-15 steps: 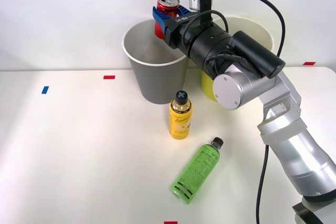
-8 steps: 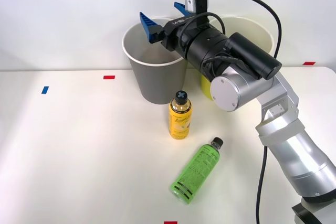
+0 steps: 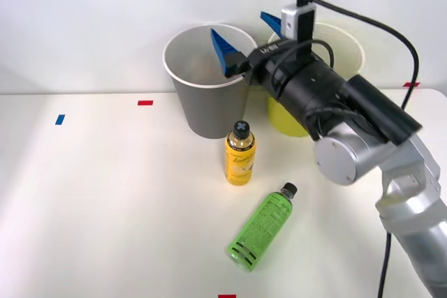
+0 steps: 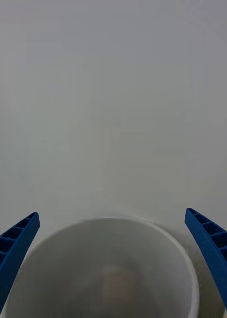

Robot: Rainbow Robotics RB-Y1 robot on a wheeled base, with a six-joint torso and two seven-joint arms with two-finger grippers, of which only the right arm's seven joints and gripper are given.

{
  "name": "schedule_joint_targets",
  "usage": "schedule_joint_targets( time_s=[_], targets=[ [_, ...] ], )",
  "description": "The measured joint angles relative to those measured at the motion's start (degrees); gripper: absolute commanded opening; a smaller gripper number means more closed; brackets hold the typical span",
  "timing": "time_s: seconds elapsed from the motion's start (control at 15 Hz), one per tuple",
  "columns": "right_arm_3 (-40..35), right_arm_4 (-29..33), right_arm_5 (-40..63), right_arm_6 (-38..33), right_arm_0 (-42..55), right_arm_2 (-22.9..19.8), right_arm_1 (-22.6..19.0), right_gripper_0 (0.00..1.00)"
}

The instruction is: Put cans in the gray bin, plastic bottles in the light green bin

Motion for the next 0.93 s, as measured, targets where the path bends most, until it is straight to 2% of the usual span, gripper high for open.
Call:
schedule_joint_targets(
  time_s=[0.33, 0.6, 0.93],
  targets=[
    [-7.88, -0.59, -18.69, -0.78, 22.05, 0.33, -5.52, 1.00],
    [-10.43, -0.13, -32.56, -0.58, 36.85, 0.35, -9.11, 1.00],
    [-10.70, 3.46, -39.84, -0.26, 51.11, -2.81, -10.80, 1.00]
  ],
)
